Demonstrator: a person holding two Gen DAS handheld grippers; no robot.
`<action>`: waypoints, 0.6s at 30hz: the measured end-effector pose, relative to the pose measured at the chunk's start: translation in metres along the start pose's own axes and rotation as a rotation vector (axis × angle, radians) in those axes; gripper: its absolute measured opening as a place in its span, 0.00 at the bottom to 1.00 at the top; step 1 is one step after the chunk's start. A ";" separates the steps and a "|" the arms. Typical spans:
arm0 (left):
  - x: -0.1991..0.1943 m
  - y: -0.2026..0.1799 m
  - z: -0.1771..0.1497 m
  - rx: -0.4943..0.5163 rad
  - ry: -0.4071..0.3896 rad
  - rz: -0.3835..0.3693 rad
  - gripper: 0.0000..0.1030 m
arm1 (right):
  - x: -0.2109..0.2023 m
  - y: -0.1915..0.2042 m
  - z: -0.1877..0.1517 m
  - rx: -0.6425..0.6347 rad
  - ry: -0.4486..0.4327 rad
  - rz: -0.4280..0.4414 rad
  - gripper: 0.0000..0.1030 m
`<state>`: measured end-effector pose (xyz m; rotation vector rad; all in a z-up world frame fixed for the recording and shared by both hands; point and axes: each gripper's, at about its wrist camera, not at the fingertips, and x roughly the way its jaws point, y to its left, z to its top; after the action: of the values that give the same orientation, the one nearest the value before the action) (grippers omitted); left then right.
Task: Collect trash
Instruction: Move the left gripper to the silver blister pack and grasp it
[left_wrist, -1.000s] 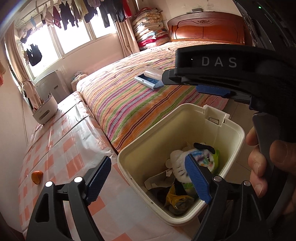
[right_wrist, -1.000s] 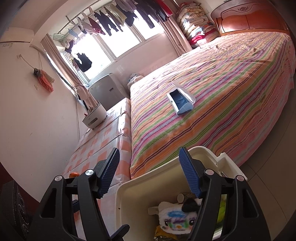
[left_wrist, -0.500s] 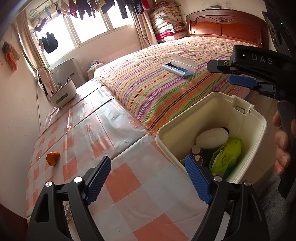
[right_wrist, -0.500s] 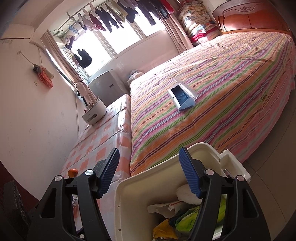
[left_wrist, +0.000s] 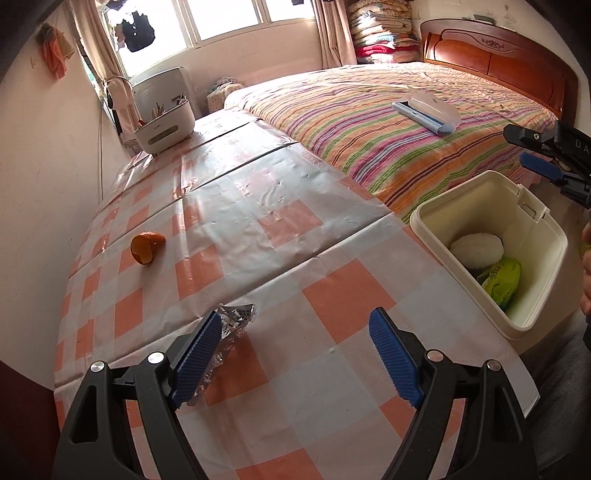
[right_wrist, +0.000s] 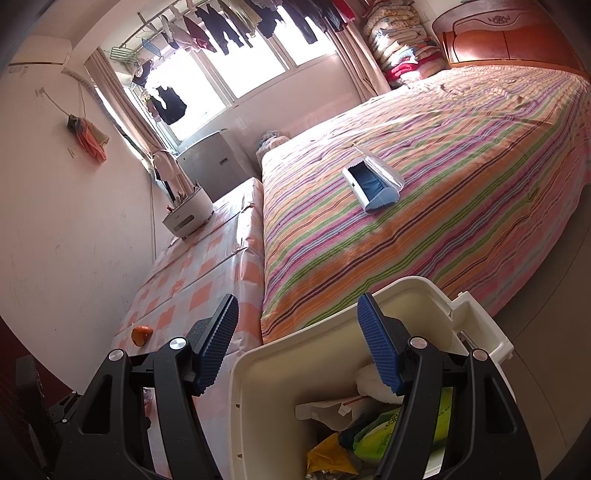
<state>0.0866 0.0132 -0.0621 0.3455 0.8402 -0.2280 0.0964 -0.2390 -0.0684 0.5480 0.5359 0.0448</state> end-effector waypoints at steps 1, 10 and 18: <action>0.002 0.007 -0.002 -0.011 0.007 -0.006 0.77 | 0.001 0.001 -0.001 -0.002 0.001 0.000 0.64; 0.020 0.046 -0.011 -0.035 0.065 -0.077 0.77 | 0.011 0.013 -0.006 -0.031 0.026 0.001 0.64; 0.039 0.066 -0.014 -0.077 0.088 -0.111 0.77 | 0.026 0.043 -0.015 -0.096 0.056 0.024 0.64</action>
<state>0.1238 0.0774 -0.0865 0.2384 0.9532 -0.2846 0.1157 -0.1899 -0.0696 0.4603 0.5783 0.1085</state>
